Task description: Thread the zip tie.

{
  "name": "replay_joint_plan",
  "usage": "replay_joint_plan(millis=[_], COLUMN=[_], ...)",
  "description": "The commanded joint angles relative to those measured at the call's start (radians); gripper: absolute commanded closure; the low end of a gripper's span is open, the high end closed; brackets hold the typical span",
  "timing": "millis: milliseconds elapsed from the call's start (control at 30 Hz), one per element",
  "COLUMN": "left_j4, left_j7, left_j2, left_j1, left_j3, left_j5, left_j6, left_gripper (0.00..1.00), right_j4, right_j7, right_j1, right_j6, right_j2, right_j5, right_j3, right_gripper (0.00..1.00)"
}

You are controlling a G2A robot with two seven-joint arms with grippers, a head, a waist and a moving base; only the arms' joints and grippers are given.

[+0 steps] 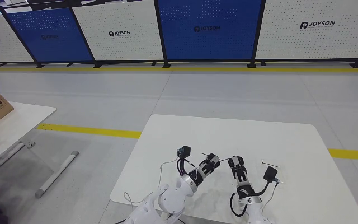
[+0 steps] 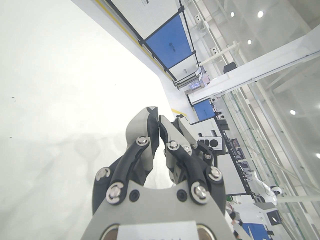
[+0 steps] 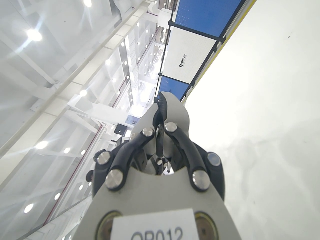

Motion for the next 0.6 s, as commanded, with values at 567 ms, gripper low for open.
replay_joint_plan(millis=[567], left_j4=[-0.009], left_j7=[-0.027], left_j2=[-0.001], left_j1=[0.009], left_j3=[-0.006], left_j5=[-0.021], left_j6=[-0.018], left_gripper=[0.60], right_j4=[0.006], right_j7=[0.005], right_j1=[0.000], right_j6=[0.021], right_j2=[0.001], right_j5=[-0.031], right_j3=[0.002], right_gripper=[1.00])
